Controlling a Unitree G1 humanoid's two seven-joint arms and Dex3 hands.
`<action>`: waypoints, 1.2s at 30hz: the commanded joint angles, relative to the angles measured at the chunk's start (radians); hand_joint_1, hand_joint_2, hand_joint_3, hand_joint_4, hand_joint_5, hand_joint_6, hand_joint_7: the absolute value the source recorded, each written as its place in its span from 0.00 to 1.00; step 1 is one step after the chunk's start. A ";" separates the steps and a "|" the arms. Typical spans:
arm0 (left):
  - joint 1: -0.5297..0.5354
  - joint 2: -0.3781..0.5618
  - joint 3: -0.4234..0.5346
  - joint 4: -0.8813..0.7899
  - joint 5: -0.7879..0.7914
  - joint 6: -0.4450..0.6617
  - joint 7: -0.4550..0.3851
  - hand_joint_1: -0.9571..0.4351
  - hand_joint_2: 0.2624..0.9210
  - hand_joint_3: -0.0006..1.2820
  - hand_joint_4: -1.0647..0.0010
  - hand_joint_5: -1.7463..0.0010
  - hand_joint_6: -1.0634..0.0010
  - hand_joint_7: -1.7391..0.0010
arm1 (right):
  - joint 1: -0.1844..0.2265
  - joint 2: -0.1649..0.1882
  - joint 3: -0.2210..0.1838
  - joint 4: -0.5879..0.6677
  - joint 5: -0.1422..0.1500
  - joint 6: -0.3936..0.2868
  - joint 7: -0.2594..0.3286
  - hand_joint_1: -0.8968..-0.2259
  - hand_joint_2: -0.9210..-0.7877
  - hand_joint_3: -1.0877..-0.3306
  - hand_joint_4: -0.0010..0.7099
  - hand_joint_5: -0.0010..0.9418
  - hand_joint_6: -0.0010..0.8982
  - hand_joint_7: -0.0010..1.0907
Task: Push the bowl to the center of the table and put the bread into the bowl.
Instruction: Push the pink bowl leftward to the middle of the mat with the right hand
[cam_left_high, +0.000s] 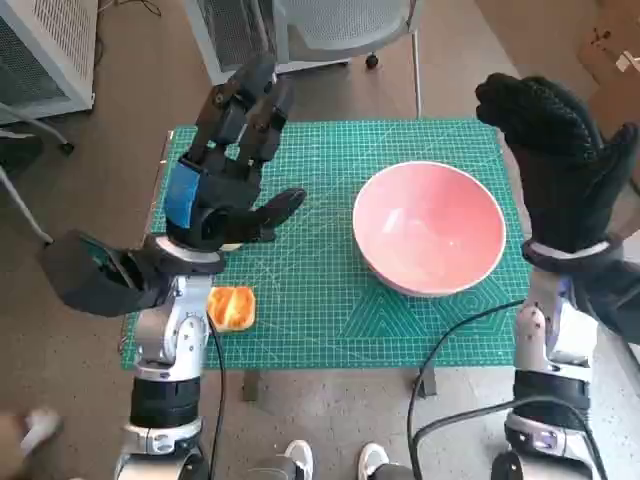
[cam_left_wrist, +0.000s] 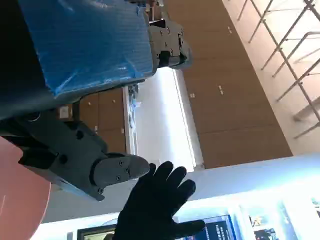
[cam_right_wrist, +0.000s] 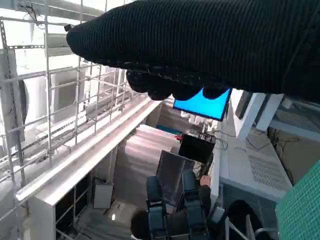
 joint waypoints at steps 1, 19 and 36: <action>-0.019 -0.006 -0.003 0.008 0.002 -0.016 -0.004 0.55 0.58 0.43 0.98 1.00 1.00 0.73 | 0.021 0.000 -0.002 0.014 0.006 0.001 0.001 0.36 0.00 0.45 0.36 0.00 0.42 0.00; -0.018 -0.002 0.002 0.005 -0.001 -0.016 -0.002 0.55 0.58 0.44 0.98 1.00 1.00 0.73 | 0.016 -0.002 -0.001 0.012 0.003 0.014 -0.008 0.34 0.00 0.45 0.37 0.00 0.42 0.00; -0.019 -0.001 0.004 0.005 0.004 -0.018 0.004 0.55 0.57 0.45 0.98 1.00 1.00 0.73 | 0.005 -0.006 0.003 0.032 0.002 0.015 0.008 0.35 0.00 0.47 0.37 0.00 0.42 0.00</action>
